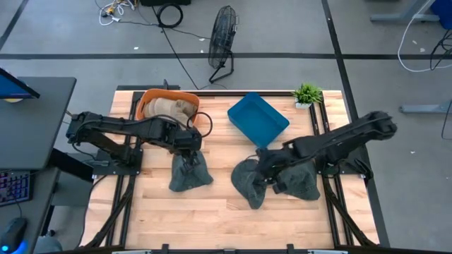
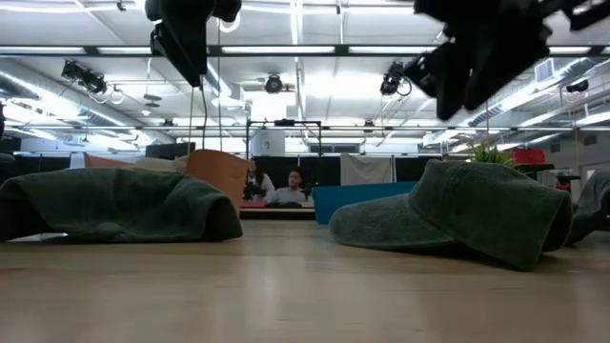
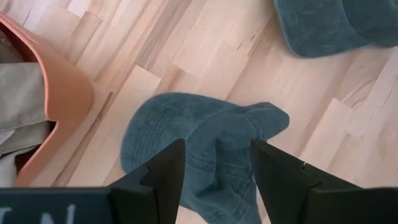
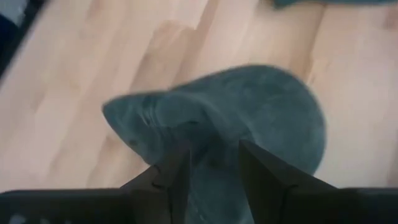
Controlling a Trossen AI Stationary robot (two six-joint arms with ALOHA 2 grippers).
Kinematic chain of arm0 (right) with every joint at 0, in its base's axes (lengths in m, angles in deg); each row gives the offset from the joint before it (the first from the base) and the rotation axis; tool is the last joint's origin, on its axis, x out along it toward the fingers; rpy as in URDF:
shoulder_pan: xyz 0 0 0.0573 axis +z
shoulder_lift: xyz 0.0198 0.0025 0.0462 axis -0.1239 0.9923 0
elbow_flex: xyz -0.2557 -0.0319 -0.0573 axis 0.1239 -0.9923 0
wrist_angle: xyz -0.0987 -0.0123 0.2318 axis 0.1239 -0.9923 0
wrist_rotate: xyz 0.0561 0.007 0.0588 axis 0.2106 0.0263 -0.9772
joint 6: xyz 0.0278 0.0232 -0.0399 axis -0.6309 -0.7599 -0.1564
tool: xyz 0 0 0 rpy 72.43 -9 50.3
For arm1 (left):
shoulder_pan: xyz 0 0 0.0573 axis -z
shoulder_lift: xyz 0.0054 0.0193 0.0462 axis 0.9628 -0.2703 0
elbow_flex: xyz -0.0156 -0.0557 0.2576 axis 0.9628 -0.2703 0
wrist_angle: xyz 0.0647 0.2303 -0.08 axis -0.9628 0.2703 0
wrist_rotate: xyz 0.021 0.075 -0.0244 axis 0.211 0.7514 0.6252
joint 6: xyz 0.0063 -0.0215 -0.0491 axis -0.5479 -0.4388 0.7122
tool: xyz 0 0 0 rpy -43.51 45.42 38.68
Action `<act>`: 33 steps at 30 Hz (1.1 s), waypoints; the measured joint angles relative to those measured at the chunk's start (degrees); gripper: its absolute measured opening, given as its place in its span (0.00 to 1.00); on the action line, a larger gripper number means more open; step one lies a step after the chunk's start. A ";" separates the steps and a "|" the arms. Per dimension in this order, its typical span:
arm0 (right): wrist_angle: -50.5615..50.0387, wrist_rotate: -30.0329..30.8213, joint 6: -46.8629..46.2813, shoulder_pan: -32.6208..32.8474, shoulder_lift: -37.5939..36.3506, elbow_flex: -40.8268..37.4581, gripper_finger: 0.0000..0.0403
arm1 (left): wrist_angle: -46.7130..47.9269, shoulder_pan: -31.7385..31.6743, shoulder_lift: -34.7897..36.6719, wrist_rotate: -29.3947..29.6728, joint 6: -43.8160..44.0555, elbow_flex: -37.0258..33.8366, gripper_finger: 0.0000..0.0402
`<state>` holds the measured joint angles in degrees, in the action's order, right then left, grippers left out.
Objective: Pick & Place hat
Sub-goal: Put the middle gray cap into the blue bin
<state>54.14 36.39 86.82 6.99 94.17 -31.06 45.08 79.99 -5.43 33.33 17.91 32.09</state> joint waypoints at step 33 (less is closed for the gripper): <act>-10.94 13.20 11.03 -0.15 9.54 5.80 0.04 | 0.02 0.00 0.00 0.00 0.02 0.00 0.46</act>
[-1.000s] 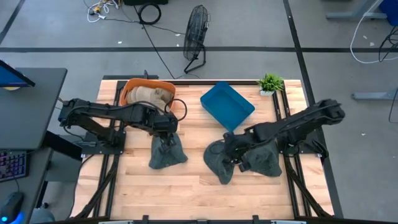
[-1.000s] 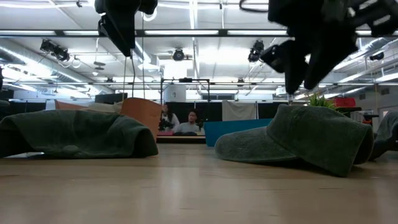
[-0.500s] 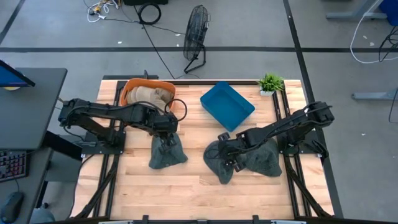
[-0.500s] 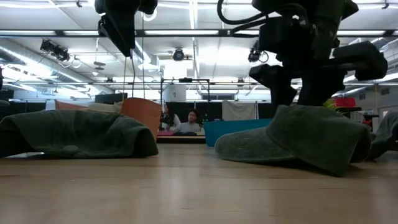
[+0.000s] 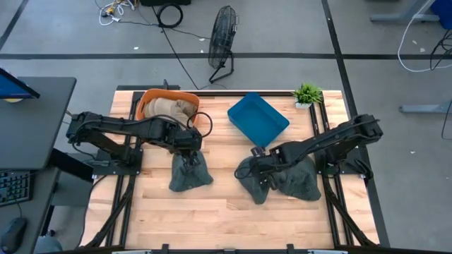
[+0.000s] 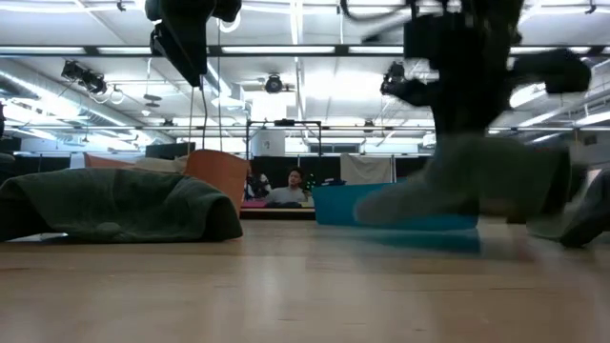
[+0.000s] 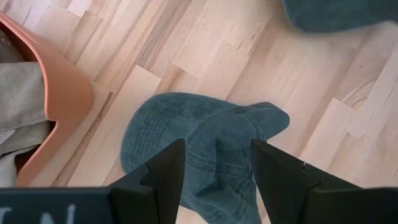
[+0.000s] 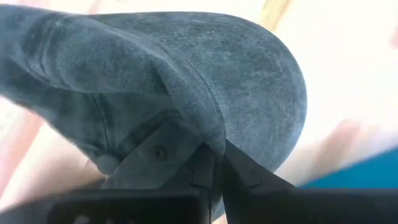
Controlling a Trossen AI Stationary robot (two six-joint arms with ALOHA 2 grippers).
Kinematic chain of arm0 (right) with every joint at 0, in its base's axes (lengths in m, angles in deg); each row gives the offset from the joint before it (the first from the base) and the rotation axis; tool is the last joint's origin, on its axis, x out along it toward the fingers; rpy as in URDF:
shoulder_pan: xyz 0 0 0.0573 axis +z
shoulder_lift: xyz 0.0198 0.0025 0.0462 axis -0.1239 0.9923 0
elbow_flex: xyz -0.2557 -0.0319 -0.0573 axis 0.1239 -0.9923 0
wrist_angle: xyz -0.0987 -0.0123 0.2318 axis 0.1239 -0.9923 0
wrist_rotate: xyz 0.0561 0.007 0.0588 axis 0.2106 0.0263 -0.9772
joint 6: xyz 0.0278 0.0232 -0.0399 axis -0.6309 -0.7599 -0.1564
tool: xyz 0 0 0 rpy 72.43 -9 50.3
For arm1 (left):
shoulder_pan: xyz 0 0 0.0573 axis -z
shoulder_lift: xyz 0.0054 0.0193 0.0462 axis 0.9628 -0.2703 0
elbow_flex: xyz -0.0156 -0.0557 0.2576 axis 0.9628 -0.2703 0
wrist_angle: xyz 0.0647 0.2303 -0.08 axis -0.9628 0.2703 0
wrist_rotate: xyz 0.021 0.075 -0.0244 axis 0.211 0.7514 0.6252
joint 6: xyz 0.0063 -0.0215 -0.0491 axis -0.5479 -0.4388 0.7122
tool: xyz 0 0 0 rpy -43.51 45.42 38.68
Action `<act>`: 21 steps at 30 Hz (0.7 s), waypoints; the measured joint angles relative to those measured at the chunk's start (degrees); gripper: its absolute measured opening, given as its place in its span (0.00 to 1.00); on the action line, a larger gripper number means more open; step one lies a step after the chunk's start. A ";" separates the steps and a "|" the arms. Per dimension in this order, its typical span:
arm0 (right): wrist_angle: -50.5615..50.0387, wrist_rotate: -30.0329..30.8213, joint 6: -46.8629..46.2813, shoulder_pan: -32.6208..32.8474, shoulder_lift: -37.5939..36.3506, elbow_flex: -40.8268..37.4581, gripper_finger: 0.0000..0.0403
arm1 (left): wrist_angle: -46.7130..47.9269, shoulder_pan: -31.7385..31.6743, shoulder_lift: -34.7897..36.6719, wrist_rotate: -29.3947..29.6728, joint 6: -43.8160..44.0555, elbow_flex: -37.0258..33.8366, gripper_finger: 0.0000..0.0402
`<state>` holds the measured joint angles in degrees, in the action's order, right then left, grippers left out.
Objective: Pick & Place hat
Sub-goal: Put the middle gray cap into the blue bin
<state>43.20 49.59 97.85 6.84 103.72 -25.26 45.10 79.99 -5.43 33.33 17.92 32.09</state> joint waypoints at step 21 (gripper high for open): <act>-15.30 20.47 33.19 -25.08 -6.82 16.52 0.00 | -0.29 0.00 0.00 0.20 1.11 0.02 0.46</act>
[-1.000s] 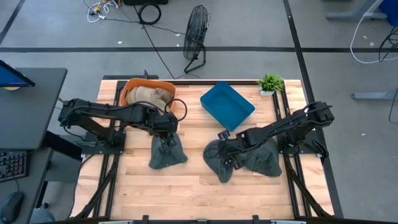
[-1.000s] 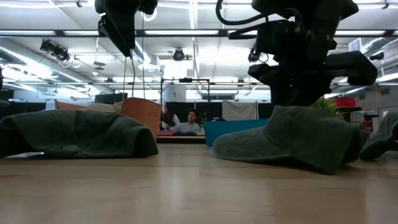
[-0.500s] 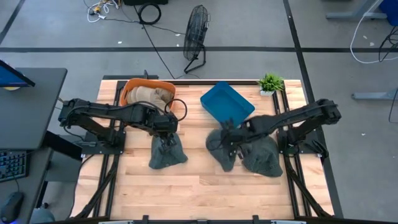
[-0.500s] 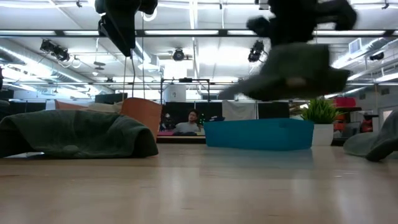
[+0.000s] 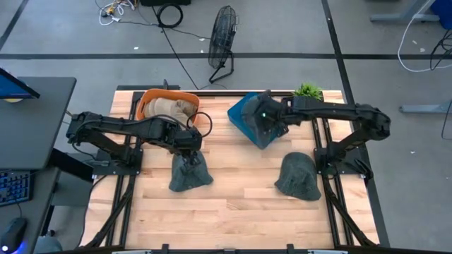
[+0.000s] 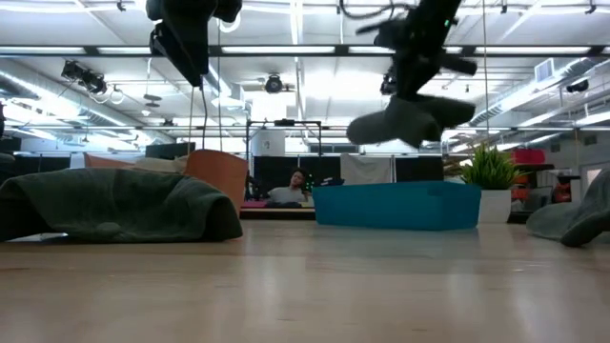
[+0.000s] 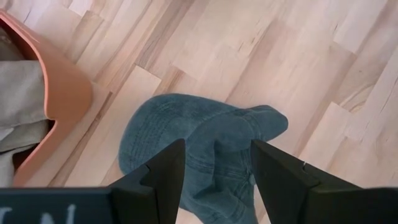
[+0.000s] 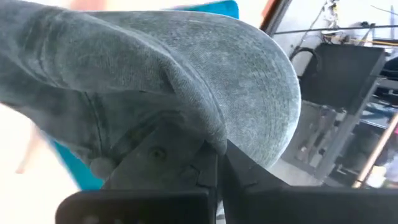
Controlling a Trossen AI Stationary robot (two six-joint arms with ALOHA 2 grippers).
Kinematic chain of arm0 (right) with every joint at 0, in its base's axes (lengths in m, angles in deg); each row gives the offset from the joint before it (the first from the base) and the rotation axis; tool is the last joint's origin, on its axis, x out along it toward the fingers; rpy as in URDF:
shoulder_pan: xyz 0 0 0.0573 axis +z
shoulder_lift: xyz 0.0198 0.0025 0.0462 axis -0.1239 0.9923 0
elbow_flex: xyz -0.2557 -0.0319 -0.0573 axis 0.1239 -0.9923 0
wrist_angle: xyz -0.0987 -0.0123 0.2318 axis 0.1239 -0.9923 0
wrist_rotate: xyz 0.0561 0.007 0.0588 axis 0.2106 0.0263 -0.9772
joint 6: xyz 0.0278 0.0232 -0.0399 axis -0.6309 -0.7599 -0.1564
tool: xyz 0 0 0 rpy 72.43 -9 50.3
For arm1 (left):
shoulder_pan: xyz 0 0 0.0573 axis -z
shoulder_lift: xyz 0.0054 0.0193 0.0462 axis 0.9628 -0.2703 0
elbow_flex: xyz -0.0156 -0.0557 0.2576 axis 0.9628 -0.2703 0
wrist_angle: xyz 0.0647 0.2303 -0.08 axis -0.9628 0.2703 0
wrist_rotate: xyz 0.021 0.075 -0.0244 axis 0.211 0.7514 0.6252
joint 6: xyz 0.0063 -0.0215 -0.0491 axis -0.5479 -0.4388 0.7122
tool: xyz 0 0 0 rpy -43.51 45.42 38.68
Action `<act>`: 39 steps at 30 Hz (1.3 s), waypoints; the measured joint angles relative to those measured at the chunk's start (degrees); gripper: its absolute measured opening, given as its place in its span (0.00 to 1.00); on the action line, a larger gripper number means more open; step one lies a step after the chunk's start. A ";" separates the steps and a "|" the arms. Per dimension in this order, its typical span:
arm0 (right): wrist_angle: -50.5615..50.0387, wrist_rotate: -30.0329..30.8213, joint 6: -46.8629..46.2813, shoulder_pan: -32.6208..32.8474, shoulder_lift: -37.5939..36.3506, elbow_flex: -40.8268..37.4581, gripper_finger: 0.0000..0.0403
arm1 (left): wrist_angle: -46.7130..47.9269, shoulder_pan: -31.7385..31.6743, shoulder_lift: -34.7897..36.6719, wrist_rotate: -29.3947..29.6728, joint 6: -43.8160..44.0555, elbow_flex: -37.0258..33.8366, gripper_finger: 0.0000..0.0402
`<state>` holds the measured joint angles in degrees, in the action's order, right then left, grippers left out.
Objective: Pick & Place hat
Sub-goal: Put the middle gray cap into the blue bin
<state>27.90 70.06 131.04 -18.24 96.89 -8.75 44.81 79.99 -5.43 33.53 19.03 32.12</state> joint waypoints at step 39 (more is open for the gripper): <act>53.52 -20.51 5.72 -15.87 0.45 -35.45 0.20 | -0.24 -0.01 0.00 -0.02 2.91 0.00 0.46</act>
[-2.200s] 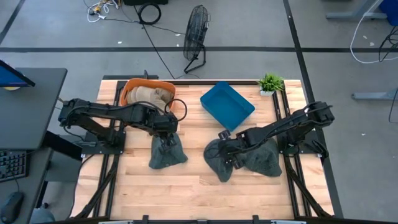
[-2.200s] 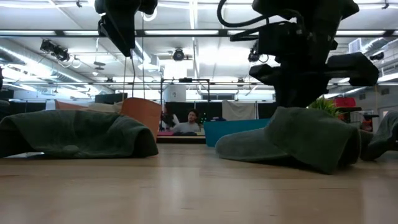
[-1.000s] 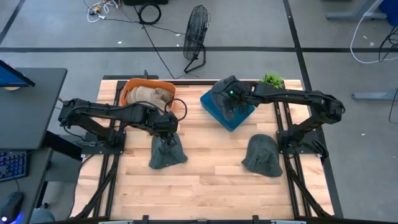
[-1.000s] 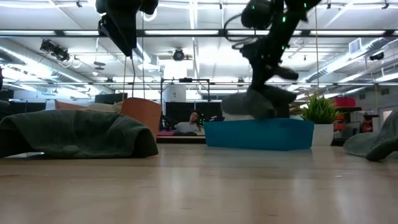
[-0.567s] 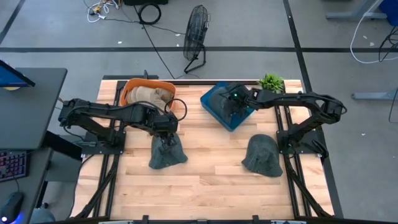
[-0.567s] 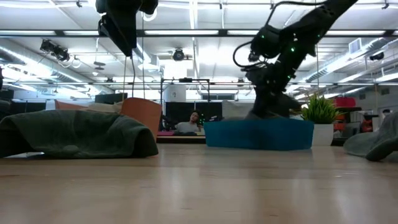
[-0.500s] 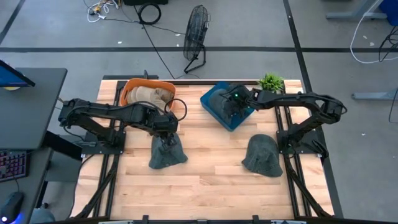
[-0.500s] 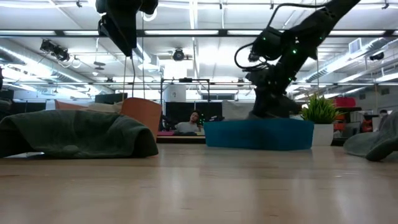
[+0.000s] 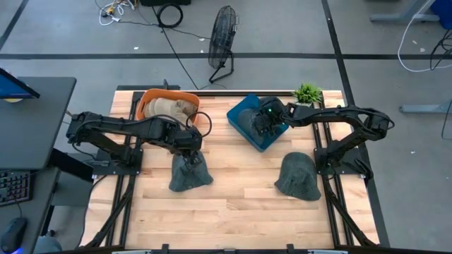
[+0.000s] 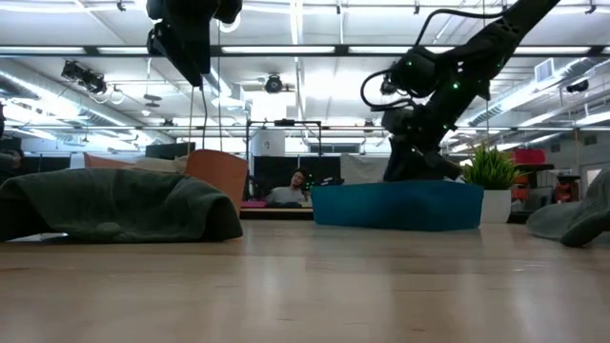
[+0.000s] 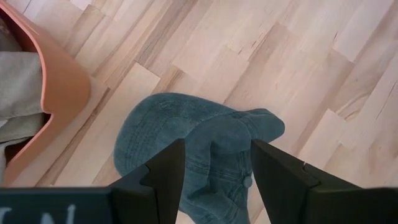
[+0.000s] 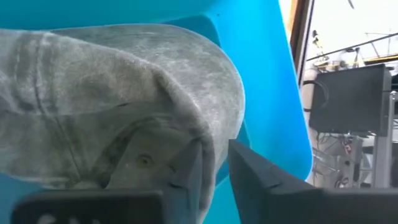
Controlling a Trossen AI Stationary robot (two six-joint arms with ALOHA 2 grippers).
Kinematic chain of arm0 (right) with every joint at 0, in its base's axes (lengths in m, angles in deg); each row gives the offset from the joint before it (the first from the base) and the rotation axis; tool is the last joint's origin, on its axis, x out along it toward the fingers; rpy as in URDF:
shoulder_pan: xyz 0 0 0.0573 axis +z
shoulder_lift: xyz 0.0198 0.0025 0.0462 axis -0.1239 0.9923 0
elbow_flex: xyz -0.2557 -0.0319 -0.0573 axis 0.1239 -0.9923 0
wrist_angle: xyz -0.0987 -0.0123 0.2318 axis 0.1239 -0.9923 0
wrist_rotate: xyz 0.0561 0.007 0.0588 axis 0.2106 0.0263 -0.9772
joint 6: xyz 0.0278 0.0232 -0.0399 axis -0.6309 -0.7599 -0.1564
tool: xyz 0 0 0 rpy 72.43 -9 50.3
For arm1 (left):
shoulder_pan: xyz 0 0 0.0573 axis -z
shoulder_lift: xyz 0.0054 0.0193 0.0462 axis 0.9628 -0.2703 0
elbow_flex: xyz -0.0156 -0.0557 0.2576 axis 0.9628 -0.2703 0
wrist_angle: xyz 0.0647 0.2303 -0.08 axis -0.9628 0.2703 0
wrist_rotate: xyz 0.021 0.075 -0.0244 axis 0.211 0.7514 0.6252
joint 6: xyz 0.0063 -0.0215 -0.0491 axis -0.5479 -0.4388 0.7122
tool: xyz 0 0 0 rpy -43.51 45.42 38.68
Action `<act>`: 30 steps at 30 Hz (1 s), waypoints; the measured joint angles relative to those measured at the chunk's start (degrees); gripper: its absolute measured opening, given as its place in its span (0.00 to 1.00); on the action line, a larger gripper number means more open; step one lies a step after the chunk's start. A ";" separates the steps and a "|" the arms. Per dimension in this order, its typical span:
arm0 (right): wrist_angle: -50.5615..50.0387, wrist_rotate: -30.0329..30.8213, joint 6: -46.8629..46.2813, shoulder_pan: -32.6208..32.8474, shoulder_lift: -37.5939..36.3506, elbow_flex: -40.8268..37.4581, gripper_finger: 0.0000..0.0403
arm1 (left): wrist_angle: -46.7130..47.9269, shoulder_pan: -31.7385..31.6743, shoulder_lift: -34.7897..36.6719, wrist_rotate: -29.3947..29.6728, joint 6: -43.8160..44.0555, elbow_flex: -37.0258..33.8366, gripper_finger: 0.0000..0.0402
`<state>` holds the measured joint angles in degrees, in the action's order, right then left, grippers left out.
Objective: Pick & Place hat
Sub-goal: Put the middle gray cap into the blue bin, then put the left gray cap into the blue bin
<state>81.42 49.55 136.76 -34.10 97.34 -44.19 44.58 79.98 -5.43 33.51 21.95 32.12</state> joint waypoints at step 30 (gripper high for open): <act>-5.87 -8.18 -44.16 13.76 -19.38 10.59 0.41 | 8.53 2.87 -15.16 -4.12 -2.95 0.00 0.46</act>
<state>75.55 41.37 92.60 -20.34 77.96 -33.61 53.10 82.85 -20.59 29.38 18.99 32.12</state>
